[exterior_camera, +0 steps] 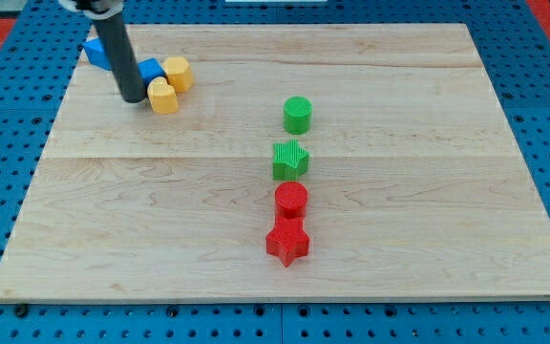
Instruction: Place the yellow hexagon diagonally to the top right of the yellow heart
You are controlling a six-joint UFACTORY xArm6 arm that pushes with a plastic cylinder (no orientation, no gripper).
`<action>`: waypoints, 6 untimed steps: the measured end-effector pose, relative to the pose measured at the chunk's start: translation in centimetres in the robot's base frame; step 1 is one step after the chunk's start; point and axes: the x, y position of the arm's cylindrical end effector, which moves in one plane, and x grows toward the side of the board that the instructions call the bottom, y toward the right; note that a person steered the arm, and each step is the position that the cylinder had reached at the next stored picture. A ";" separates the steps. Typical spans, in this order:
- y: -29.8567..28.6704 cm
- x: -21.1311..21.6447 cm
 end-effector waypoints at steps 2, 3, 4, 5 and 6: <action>0.6 -5.8; 1.0 -3.7; 3.5 -3.3; 6.5 -3.3; 10.5 -5.0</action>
